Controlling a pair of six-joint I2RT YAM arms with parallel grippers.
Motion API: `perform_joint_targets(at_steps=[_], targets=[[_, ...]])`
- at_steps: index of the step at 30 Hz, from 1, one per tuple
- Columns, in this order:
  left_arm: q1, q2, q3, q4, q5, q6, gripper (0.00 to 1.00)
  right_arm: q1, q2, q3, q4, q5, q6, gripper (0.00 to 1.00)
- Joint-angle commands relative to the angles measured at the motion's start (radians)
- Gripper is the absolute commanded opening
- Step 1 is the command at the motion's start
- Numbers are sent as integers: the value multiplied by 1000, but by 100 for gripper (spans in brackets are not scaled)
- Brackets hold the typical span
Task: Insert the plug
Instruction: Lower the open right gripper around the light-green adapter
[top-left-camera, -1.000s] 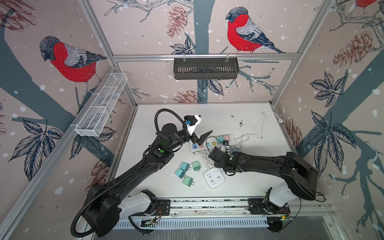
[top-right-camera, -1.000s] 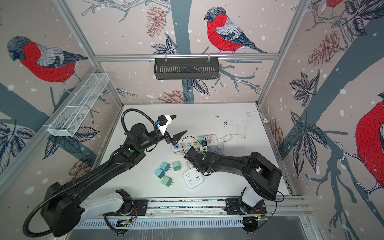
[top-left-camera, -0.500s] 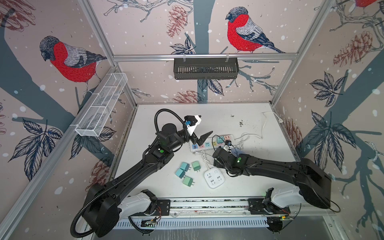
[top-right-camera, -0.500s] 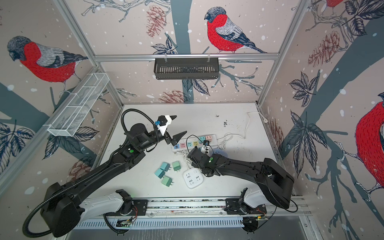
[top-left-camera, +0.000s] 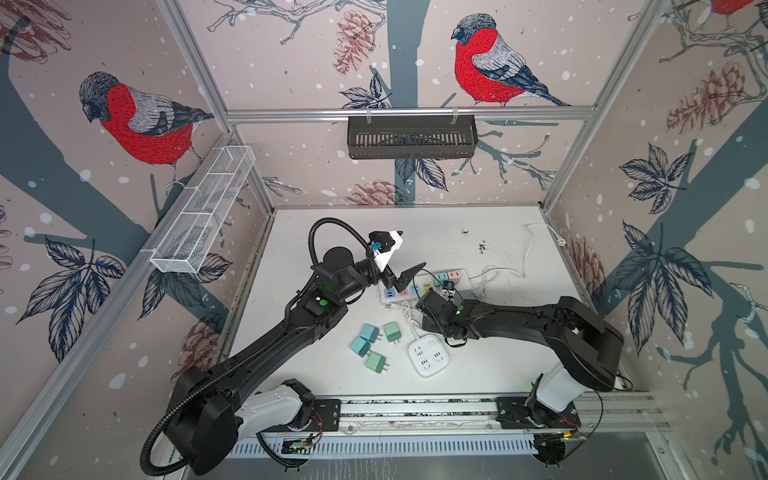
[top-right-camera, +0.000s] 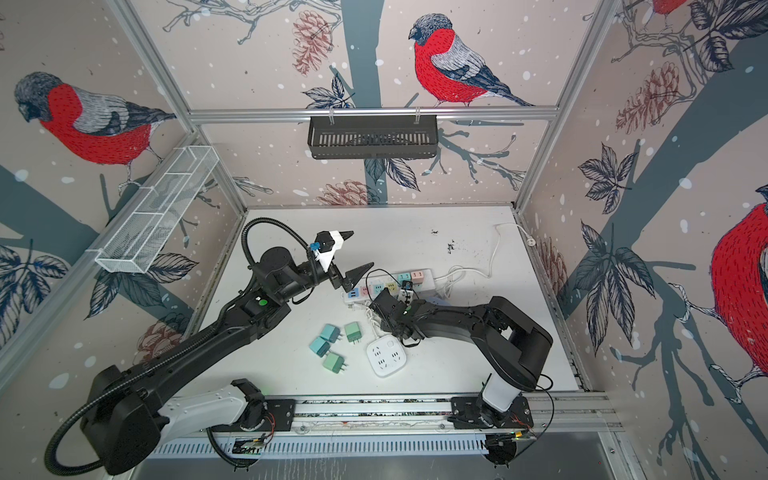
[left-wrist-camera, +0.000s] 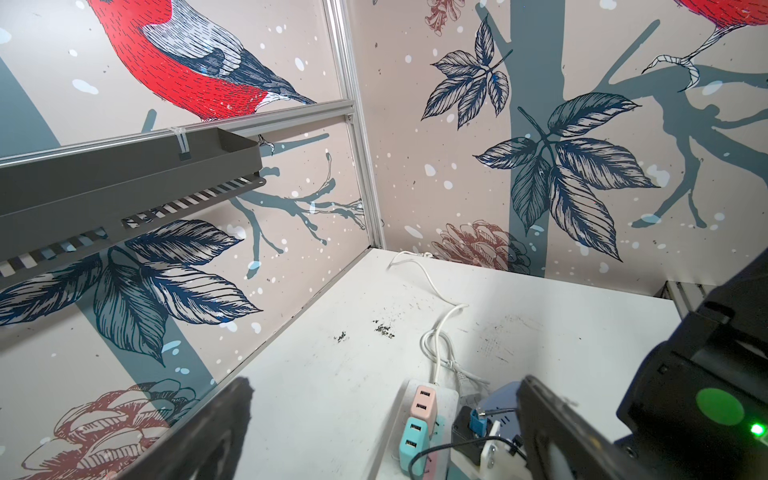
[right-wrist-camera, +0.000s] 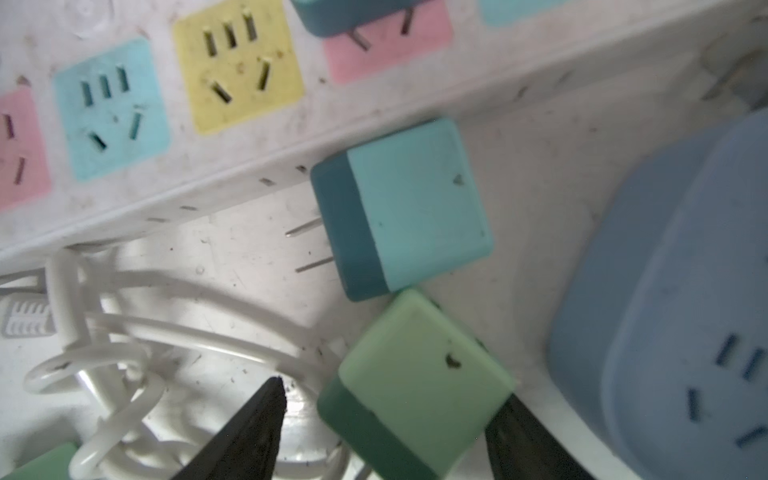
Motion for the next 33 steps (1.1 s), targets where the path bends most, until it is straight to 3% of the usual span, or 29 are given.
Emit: perform_joint_targets(at_steps=[1,13,19,26,33], targets=[[-1,-6,5,46,3,11,99,-4,27,17,3,15,-20,73],[-1,-6,5,46,3,15,98,-18,0,-64,-36,70,-7,61],[-1,-4,7,48,-1,6,99,-15,-82,-121,5,72,-17,60],[-2,0,6,52,-3,4,98,-16,-105,-125,21,69,-36,68],[-1,14,16,48,4,1,99,-38,-128,-168,71,45,-48,55]])
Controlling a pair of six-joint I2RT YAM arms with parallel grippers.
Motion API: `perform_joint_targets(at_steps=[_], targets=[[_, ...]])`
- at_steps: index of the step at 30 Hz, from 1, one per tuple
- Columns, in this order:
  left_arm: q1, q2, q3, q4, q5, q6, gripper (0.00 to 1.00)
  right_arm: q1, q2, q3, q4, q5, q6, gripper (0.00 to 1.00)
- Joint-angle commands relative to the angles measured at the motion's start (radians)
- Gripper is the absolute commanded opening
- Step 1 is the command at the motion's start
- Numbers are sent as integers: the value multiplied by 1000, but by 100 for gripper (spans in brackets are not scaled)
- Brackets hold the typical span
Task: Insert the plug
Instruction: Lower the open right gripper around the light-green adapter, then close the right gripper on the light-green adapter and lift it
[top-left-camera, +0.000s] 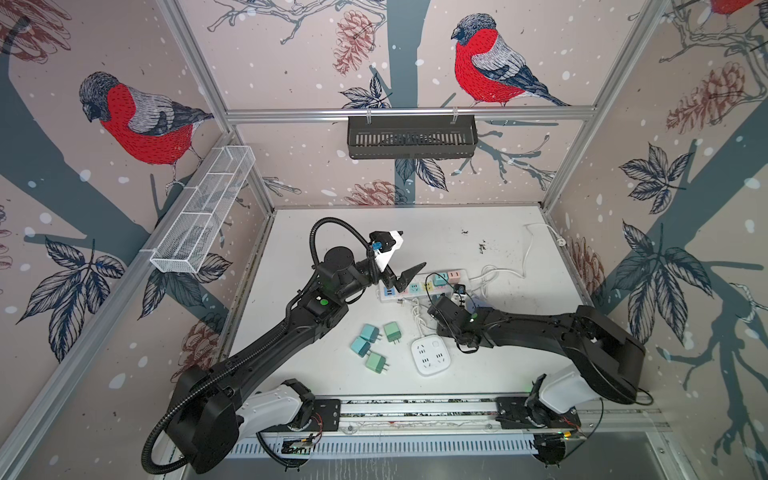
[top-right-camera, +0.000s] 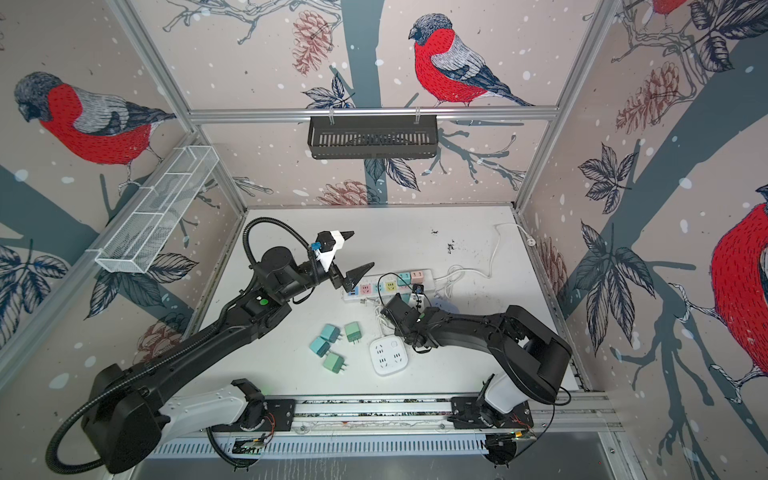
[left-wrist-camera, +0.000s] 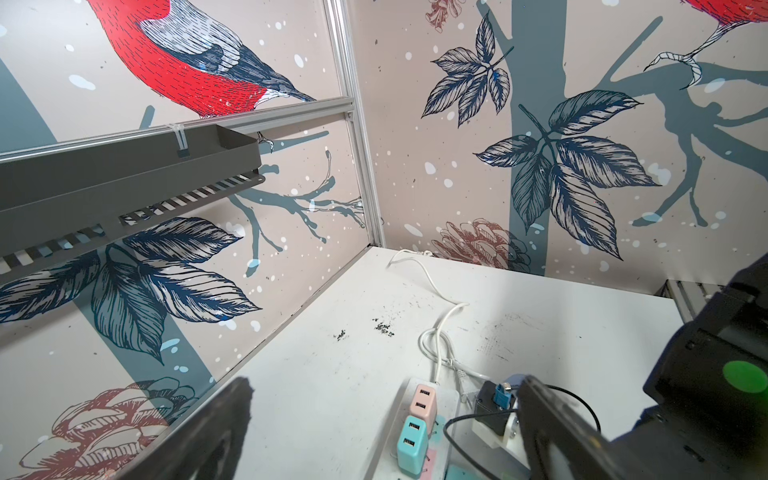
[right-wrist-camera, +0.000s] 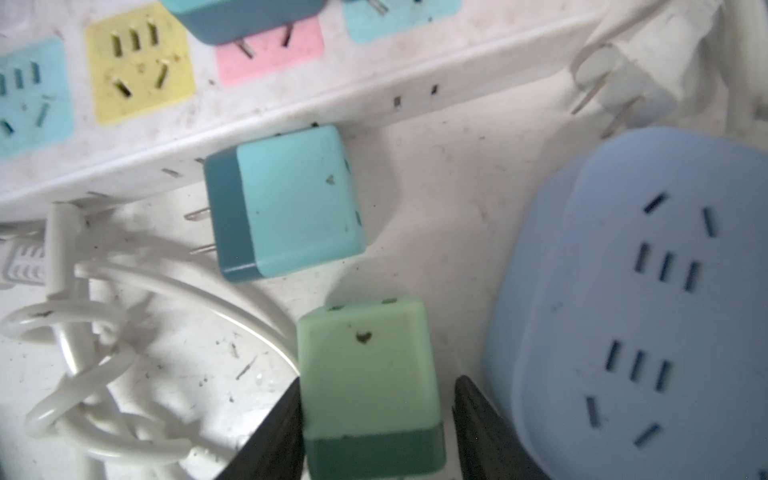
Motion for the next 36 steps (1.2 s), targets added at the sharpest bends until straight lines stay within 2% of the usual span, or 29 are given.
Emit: perform_joint_targets(at_steps=[1,10,14,18,23,28,33,36], targets=[[-2,4,13,47,6,2,98,-14,2,-9,18,-13,-17,55],[-1,21,20,45,-13,-21,99,-21,42,-7,49,-17,-52,56],[-2,17,16,48,-39,-40,98,-24,58,-7,49,1,-61,46],[-2,6,-8,103,-65,-118,99,-19,39,-28,53,6,-50,32],[-2,14,8,150,-52,-205,98,18,-60,-63,43,65,-62,31],[-1,0,68,54,-121,-303,98,19,-210,-54,-16,89,-110,31],[-2,-49,33,49,-216,-385,98,26,-395,-80,-18,119,-176,29],[-2,-53,19,63,-166,-372,99,35,-499,-87,-31,165,-240,25]])
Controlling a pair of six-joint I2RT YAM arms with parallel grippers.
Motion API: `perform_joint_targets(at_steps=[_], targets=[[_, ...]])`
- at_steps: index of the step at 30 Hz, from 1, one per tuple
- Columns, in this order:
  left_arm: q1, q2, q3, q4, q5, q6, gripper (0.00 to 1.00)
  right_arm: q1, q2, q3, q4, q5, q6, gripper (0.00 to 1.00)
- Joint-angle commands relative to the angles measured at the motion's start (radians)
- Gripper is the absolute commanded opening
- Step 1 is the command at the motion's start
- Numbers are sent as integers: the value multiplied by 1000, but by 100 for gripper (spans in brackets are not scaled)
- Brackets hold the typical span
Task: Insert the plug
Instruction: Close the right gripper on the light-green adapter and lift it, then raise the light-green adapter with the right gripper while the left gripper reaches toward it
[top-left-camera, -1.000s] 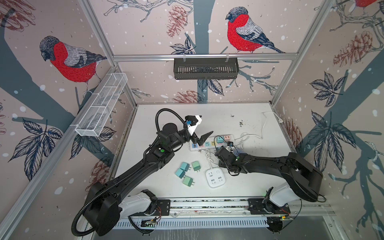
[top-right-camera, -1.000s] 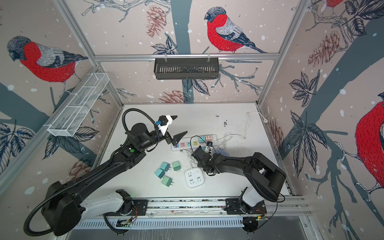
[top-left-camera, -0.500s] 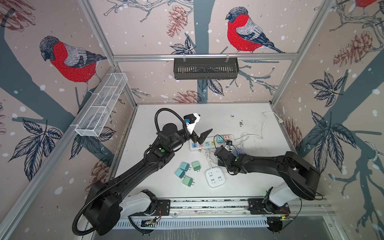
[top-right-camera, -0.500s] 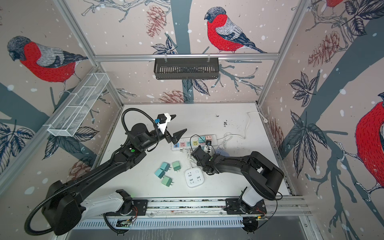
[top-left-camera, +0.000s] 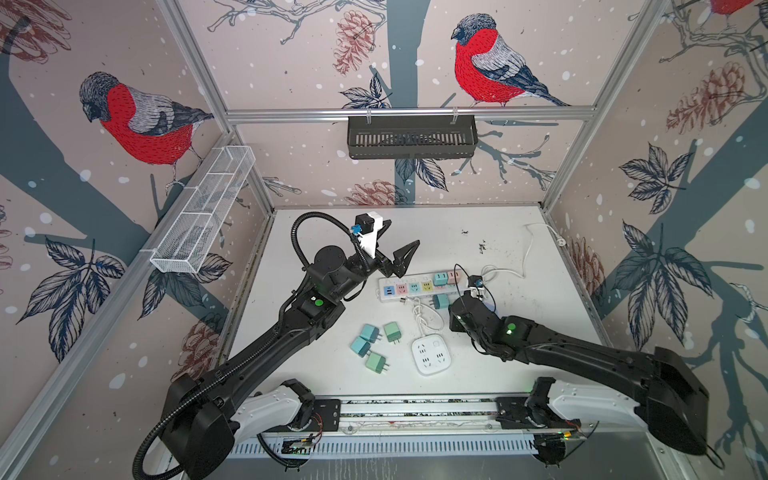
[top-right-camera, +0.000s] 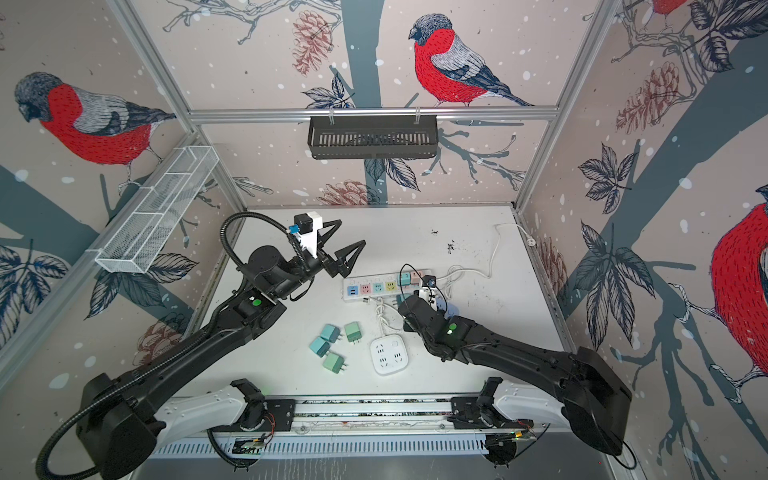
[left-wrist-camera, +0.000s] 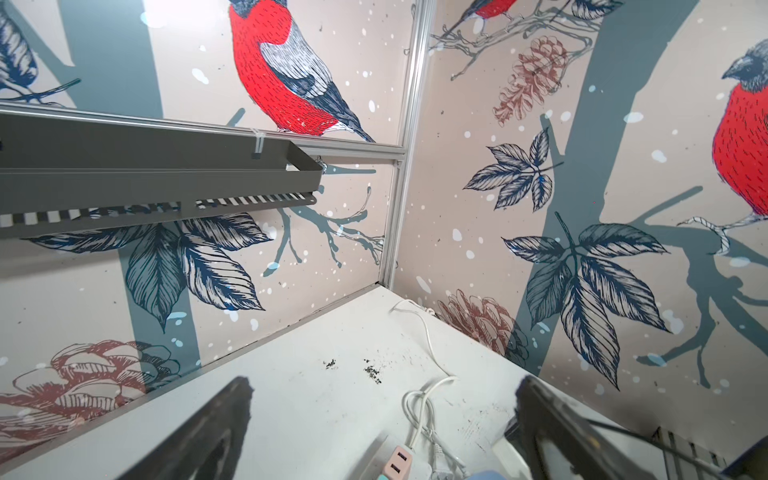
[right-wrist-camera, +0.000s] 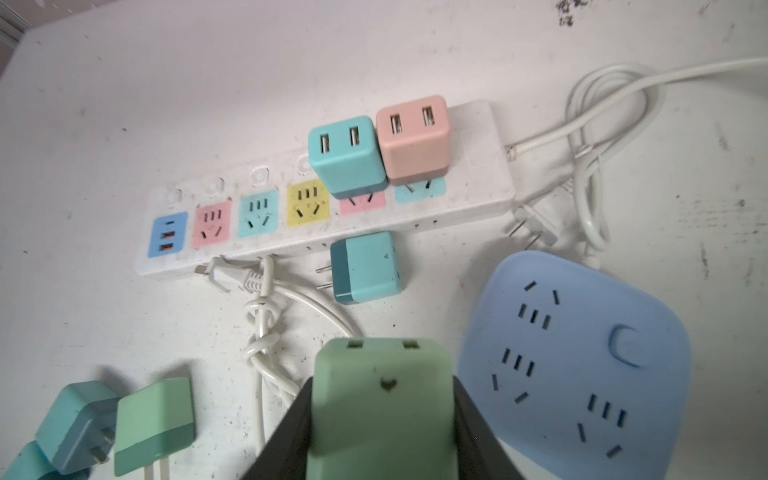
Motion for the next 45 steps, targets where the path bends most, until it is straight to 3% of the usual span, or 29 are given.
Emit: perform_joint_targets(at_steps=[1,5,7,11,12,14,16,18,23,25,30,33,38,45], targets=[[0,-1,-2,16,32,-22,98,9,-96,5,-37,88,-100,24],[0,23,7,13,93,12,98,11,-228,47,-73,150,-246,18],[0,29,11,10,128,28,98,11,-286,47,-30,183,-338,6],[-11,18,22,-18,164,31,98,12,-409,-13,110,278,-484,2],[-18,11,23,-27,160,34,98,11,-446,-30,160,266,-515,2],[-35,2,22,-41,152,48,98,6,-524,-81,272,123,-603,2],[-58,3,23,-50,143,76,98,4,-605,-169,434,-81,-763,2],[-88,20,39,-69,139,108,96,3,-657,-264,584,-177,-906,1],[-139,85,120,-174,152,180,84,-19,-629,-411,894,-70,-1116,0],[-153,94,135,-204,127,208,84,-37,-560,-431,999,4,-1146,0],[-163,124,170,-264,183,234,84,-43,-430,-545,1274,24,-1235,0],[-179,174,241,-359,217,292,82,-13,-400,-536,1216,10,-1276,0],[-214,240,306,-436,218,331,79,44,-363,-550,1263,90,-1332,0],[-310,372,442,-612,199,437,76,50,-442,-602,1314,114,-1335,0]])
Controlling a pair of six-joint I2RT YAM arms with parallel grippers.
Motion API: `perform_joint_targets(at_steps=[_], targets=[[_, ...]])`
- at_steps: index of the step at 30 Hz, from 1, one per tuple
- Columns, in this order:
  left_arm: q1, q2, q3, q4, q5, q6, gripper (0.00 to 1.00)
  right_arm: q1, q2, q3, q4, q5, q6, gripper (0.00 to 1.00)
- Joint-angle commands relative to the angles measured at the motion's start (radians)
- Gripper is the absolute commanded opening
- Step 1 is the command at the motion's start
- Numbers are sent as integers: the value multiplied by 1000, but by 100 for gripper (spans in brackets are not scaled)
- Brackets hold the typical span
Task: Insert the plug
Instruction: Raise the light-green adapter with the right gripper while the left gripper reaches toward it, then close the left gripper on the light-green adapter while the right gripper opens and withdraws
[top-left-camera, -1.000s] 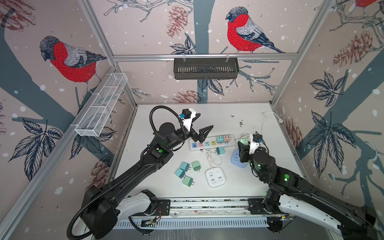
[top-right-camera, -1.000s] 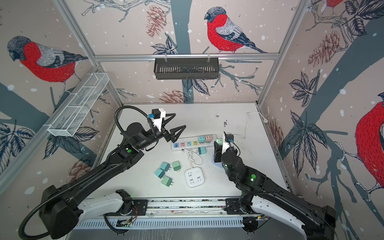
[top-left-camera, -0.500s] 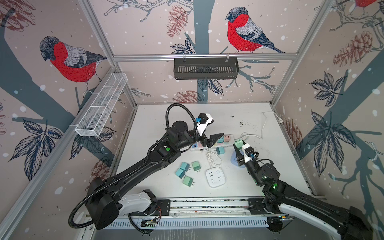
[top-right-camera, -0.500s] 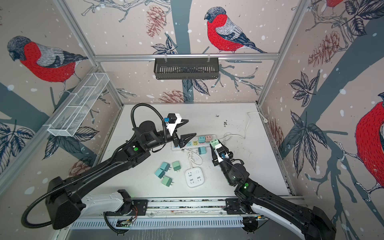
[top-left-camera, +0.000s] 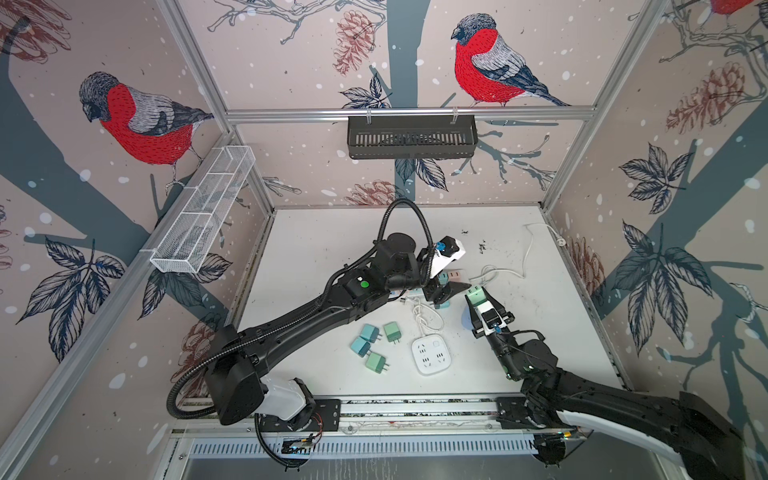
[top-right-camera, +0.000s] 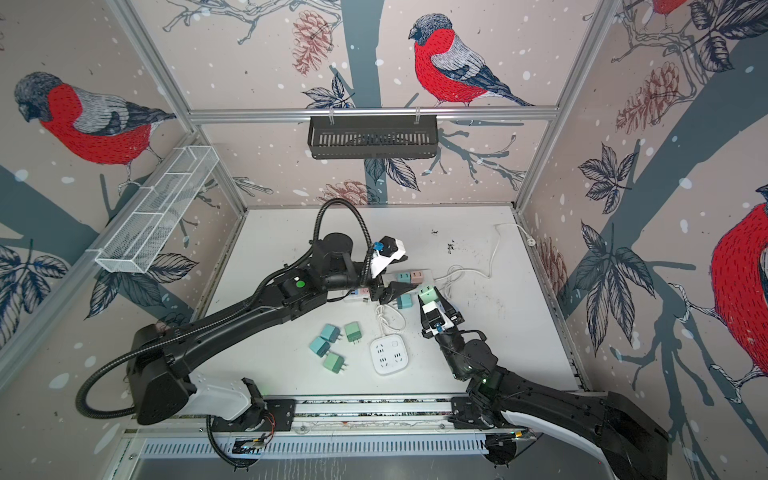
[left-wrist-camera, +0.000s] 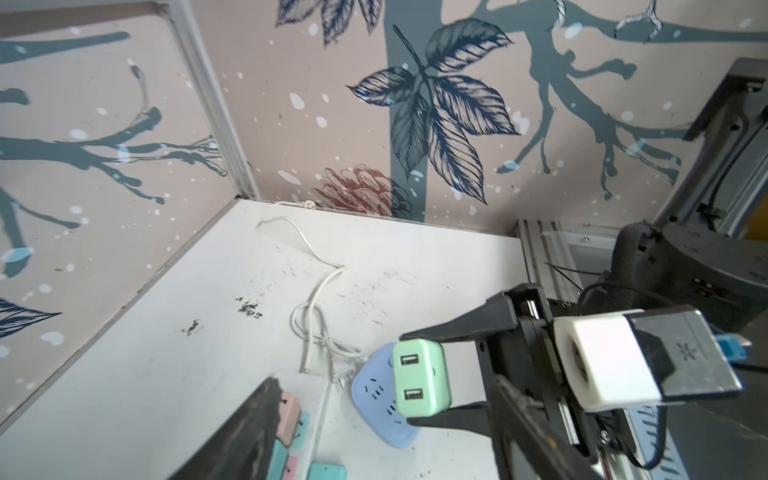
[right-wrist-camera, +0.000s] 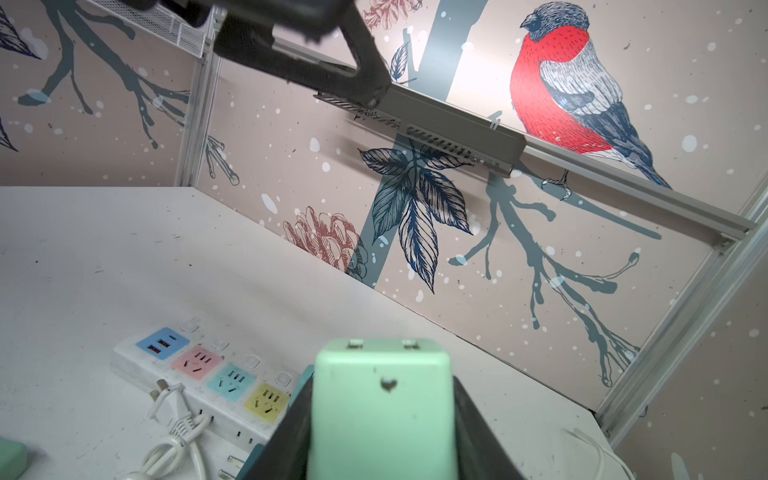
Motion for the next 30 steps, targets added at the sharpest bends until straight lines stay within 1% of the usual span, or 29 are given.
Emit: perform_joint_targets(at_steps=[1,11,16,22,26,30], targets=[[-30,56,62,-113,1,79,75,7,-34,-10,73,31,-25,0],[-58,153,162,-220,21,88,72,21,-96,-28,62,1,-32,0],[-64,181,184,-239,77,92,72,31,-96,-32,74,-25,-47,0],[-64,197,197,-253,80,97,71,43,-95,-34,77,-53,-67,0],[-67,231,238,-298,106,104,66,48,-81,-29,84,-50,-80,0],[-69,260,268,-333,105,106,62,50,-82,-29,87,-47,-84,0]])
